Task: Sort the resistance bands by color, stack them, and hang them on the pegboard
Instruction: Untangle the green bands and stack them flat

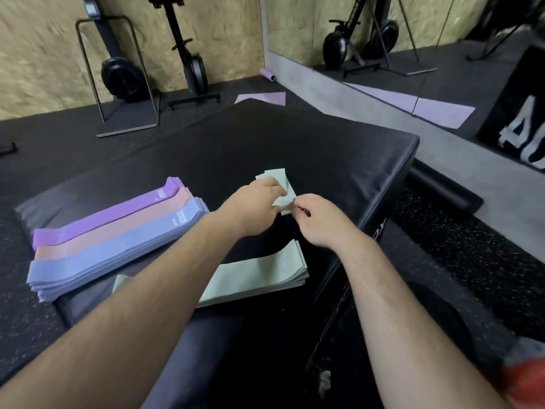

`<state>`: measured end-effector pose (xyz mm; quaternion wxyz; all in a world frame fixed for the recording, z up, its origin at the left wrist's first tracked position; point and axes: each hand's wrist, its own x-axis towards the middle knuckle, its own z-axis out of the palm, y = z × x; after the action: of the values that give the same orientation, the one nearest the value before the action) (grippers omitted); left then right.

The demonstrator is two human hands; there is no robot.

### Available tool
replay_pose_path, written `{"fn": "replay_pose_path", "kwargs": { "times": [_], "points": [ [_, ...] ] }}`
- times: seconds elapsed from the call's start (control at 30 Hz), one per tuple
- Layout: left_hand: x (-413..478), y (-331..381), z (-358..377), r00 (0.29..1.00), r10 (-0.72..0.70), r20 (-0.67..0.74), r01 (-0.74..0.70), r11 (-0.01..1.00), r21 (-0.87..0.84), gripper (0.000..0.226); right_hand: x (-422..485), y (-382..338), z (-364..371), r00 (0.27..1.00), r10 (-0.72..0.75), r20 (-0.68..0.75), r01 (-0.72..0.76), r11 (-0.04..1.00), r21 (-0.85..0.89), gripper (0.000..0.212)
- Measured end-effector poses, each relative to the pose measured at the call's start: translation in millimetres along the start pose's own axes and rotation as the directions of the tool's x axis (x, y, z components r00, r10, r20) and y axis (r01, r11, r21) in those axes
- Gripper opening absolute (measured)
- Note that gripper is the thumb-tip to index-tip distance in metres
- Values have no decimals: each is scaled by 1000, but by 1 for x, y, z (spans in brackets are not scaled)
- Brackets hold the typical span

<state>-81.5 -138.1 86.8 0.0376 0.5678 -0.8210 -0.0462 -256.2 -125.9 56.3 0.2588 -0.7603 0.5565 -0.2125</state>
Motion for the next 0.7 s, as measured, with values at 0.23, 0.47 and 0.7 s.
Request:
{"fn": "replay_pose_path", "kwargs": {
  "times": [0.23,0.47,0.7],
  "points": [
    [28,-11,23,995,-81,65,79,996,30,24,5,12,1,999,10,44,-9,1000,-16,34],
    [19,-13,19,989,-85,-122,71,991,-117,16,3,8,-3,999,46,7,-46,996,72,32],
    [-39,-9,-20,934,-248,-259,76,842,-534,9,-7,-24,-7,961,-105,-257,181,938,294,31]
  ]
}}
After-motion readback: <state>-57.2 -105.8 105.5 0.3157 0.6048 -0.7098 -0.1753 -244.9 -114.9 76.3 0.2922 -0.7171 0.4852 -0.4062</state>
